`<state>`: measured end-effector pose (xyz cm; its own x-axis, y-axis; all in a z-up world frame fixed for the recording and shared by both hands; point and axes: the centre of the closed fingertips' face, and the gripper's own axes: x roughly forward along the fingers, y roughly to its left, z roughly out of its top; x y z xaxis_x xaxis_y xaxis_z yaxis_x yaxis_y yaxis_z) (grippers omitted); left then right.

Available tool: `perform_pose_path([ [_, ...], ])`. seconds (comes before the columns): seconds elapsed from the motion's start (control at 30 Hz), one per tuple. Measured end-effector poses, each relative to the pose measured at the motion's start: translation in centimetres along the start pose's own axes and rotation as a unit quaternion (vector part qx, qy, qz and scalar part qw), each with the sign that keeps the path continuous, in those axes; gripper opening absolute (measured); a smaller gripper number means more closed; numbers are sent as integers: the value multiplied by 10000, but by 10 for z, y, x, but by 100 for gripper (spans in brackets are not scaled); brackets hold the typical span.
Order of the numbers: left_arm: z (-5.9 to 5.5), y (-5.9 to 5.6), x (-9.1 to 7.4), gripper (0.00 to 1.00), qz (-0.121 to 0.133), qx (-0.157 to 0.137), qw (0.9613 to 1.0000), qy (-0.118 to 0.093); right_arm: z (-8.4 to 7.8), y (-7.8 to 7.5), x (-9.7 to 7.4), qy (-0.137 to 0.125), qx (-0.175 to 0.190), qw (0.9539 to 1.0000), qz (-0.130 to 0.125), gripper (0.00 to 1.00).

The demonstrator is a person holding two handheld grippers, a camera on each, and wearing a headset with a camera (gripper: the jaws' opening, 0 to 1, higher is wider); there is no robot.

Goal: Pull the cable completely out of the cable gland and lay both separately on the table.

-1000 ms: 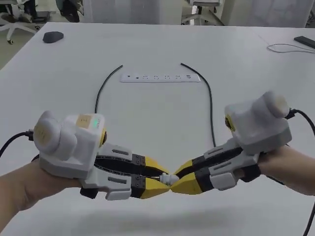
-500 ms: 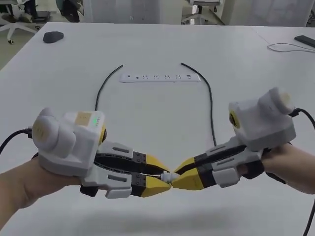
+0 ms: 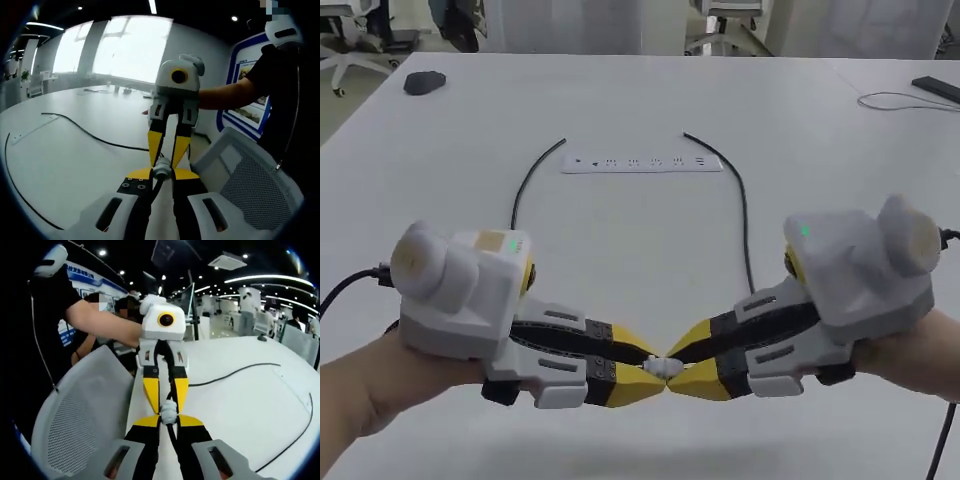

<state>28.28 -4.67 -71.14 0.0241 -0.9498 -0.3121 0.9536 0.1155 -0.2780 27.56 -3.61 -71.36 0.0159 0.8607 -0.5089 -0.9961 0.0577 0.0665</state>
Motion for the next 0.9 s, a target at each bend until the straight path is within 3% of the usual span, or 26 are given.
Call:
perform_pose_path([
  [0.1, 0, 0, -1, 14, 11, -152, 9999, -15, 0, 2, 1, 97, -467, 9987, -158, 7],
  [0.33, 0, -1, 0, 14, 10, -139, 9999, -20, -1, 1, 0, 152, -757, 9968, -187, 8],
  [0.4, 1, -2, 1, 14, 20, -47, 10000, -36, 0, 0, -2, 167, -550, 9982, -158, 8],
  [0.47, 1, -2, 1, 14, 29, 47, 10000, -20, 0, 0, -3, 104, -53, 9999, -12, 8],
  [0.57, 5, -4, 1, 14, 35, 202, 9998, -53, 0, -4, -6, 0, 422, 9991, 101, 9],
  [0.67, 6, -4, 1, 14, 55, 371, 9993, -52, 1, -2, -8, -116, 1066, 9938, 309, 15],
  [0.73, 5, -2, 1, 14, 85, 763, 9970, 15, 4, -6, -9, -291, 1260, 9911, 311, 17],
  [0.83, 5, -6, 2, 14, 58, 749, 9972, 17, 6, -10, -12, -416, 1488, 9874, 347, 15],
  [0.9, 5, -6, 2, 14, 56, 750, 9972, -5, 9, -9, -12, -523, 1762, 9819, 461, 15],
])
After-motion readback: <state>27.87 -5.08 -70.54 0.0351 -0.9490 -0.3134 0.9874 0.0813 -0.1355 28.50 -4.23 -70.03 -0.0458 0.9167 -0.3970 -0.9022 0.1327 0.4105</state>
